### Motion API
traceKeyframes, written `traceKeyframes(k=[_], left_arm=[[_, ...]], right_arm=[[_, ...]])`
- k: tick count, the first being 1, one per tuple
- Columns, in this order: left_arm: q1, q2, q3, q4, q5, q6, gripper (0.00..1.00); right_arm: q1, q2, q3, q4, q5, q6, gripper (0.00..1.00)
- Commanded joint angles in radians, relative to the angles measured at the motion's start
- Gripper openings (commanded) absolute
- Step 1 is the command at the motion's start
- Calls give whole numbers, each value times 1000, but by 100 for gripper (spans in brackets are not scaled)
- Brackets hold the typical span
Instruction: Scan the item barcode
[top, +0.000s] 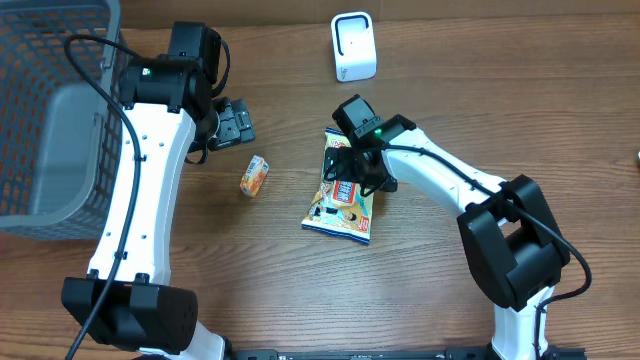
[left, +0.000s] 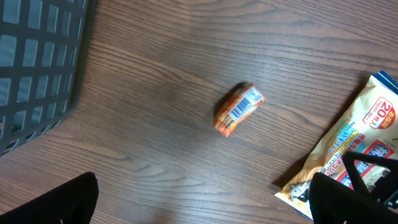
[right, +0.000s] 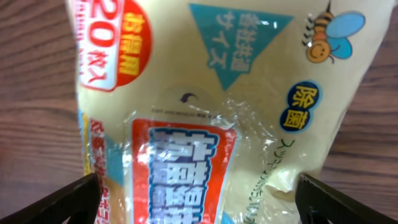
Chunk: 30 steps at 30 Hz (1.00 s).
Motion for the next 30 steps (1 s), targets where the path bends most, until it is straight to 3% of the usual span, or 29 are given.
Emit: traceKeyframes(k=[1, 11, 19, 27, 30], left_arm=[[0, 6, 8, 1, 1, 11, 100], [0, 6, 8, 1, 1, 11, 100], [0, 6, 8, 1, 1, 11, 100], [0, 6, 8, 1, 1, 11, 100], [0, 6, 8, 1, 1, 11, 100]], right_arm=[[10, 8, -34, 30, 3, 71, 100], [12, 106, -45, 32, 37, 71, 100], [9, 106, -9, -53, 125, 71, 34], [7, 106, 112, -199, 140, 63, 12], [-9, 106, 193, -265, 72, -27, 4]])
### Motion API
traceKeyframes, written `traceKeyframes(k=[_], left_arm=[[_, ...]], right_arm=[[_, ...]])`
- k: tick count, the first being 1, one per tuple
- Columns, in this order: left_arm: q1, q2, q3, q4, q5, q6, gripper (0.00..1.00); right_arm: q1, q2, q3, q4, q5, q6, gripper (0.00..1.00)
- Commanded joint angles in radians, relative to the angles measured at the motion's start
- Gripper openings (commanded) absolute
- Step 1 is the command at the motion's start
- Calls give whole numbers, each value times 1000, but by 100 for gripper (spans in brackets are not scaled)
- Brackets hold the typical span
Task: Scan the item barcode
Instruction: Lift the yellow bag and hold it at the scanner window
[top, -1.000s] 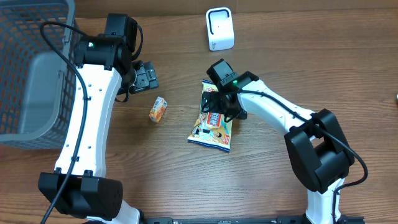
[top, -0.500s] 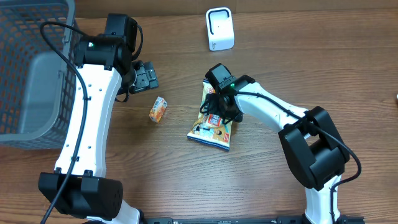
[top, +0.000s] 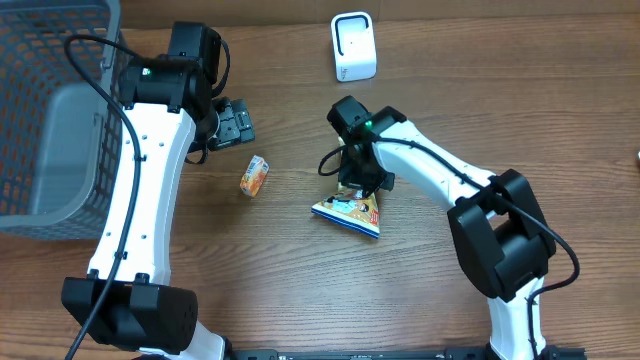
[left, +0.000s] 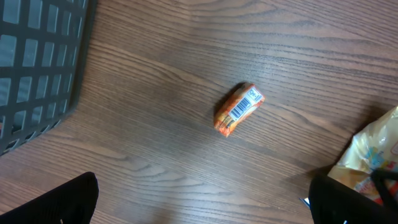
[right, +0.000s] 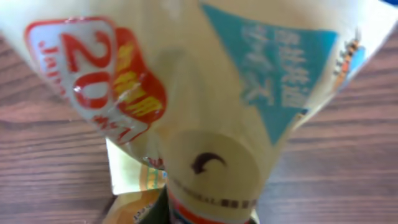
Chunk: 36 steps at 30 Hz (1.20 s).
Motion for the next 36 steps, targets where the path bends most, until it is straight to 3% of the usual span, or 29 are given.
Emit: traceKeyframes(k=[1, 6, 9, 16, 24, 36], left_arm=[[0, 6, 8, 1, 1, 11, 100], [0, 6, 8, 1, 1, 11, 100], [0, 6, 8, 1, 1, 11, 100], [0, 6, 8, 1, 1, 11, 100], [0, 6, 8, 1, 1, 11, 100], [0, 6, 8, 1, 1, 11, 100]], right_arm=[[-24, 38, 94, -63, -66, -137, 4], [-86, 38, 230, -167, -380, -328, 4], [-167, 38, 282, -196, -716, -465, 4], [-306, 38, 282, -207, -1208, -554, 4], [-385, 38, 282, -207, -1499, -553, 4], [-360, 38, 282, -252, -1576, -549, 4]])
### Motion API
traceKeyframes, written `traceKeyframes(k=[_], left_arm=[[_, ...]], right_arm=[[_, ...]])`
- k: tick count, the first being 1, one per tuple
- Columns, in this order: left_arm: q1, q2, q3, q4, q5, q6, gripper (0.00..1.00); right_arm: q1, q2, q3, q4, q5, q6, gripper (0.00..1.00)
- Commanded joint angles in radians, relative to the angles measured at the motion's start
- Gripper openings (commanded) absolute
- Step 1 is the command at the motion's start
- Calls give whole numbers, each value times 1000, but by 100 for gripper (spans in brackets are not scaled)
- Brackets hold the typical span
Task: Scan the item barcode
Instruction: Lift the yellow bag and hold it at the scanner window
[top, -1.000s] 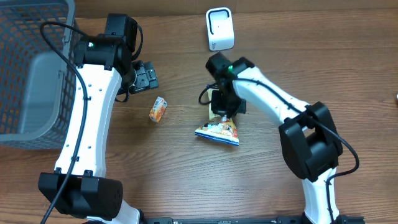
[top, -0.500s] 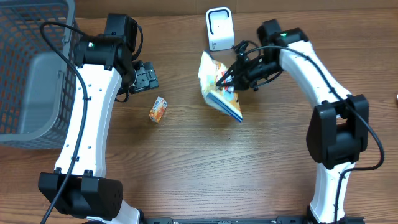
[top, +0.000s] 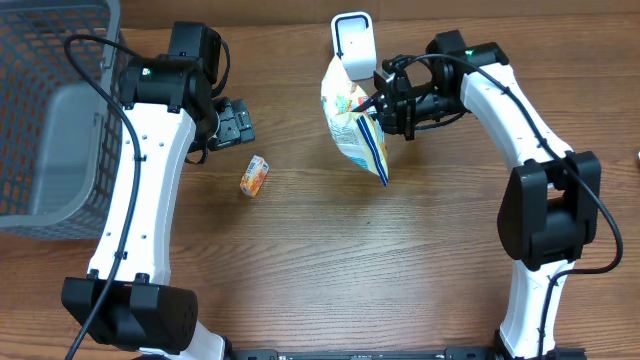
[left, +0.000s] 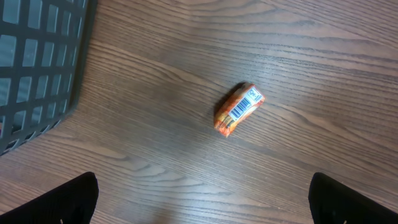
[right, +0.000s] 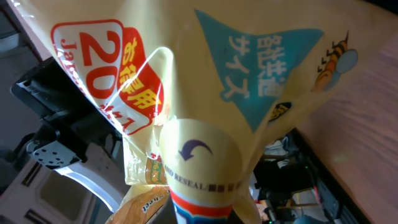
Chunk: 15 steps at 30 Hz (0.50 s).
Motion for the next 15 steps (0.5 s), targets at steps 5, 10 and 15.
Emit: traceKeyframes(k=[5, 10, 15], left_arm=[[0, 6, 8, 1, 1, 11, 100], [0, 6, 8, 1, 1, 11, 100], [0, 6, 8, 1, 1, 11, 100]], right_arm=[[14, -12, 25, 8, -79, -31, 4], [14, -12, 25, 26, -79, -72, 4], [13, -12, 25, 94, -24, -50, 4]])
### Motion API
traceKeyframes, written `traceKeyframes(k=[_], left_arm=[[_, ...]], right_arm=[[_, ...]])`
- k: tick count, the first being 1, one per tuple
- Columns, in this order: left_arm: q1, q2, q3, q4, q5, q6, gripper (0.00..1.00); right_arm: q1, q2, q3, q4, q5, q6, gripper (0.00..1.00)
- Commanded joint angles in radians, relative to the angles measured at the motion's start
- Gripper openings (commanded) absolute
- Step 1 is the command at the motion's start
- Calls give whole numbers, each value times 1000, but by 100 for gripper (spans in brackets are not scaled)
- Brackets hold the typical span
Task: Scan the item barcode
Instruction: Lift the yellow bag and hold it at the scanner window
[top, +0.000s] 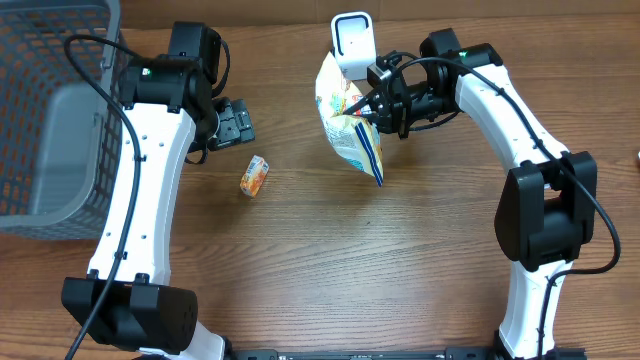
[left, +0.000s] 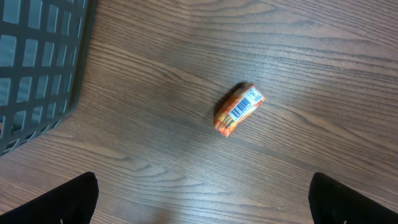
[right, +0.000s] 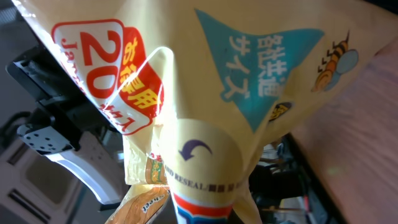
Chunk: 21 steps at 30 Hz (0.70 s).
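My right gripper (top: 364, 112) is shut on a yellow snack bag (top: 345, 115) with red and blue print, holding it in the air just in front of the white barcode scanner (top: 352, 37) at the back of the table. In the right wrist view the bag (right: 205, 93) fills the frame and hides the fingers. A small orange packet (top: 254, 175) with a barcode label lies on the table; it shows in the left wrist view as well (left: 239, 109). My left gripper (top: 235, 124) hovers open above the table, up and left of that packet, holding nothing.
A grey mesh basket (top: 50, 110) stands at the far left; its wall (left: 37, 68) shows in the left wrist view. The wooden table (top: 300, 280) stretches to the front.
My right gripper has shifted slightly left with the bag, bringing it a little closer under the scanner. The left arm and the orange packet have not moved.
My right gripper was first down on the bag lying flat mid-table. Then it had pinched the bag and tilted it up off the wood. Later it held the bag in the air near the scanner, and now slightly closer. The left arm stayed still throughout.
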Motion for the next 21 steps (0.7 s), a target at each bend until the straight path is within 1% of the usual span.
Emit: traceKeyframes(k=[1, 4, 8, 9, 11, 15, 17, 18, 20, 21], left_arm=[[0, 6, 8, 1, 1, 11, 100], [0, 6, 8, 1, 1, 11, 100], [0, 6, 8, 1, 1, 11, 100], [0, 6, 8, 1, 1, 11, 100], [0, 6, 8, 1, 1, 11, 100], [0, 6, 8, 1, 1, 11, 100], [0, 6, 8, 1, 1, 11, 100], [0, 6, 8, 1, 1, 11, 100], [0, 6, 8, 1, 1, 11, 100], [0, 6, 8, 1, 1, 11, 100]], right_arm=[[-1, -12, 25, 54, 44, 31, 4], [-1, -12, 25, 144, 214, 114, 4], [-1, -12, 25, 253, 646, 244, 4], [-1, -12, 26, 272, 756, 257, 4], [-1, -12, 28, 304, 874, 264, 4], [17, -12, 28, 407, 963, 262, 4], [31, -12, 28, 466, 1101, 263, 4], [46, -12, 28, 519, 1260, 262, 4], [60, -12, 28, 578, 1383, 232, 4], [68, -12, 28, 616, 1423, 192, 4]])
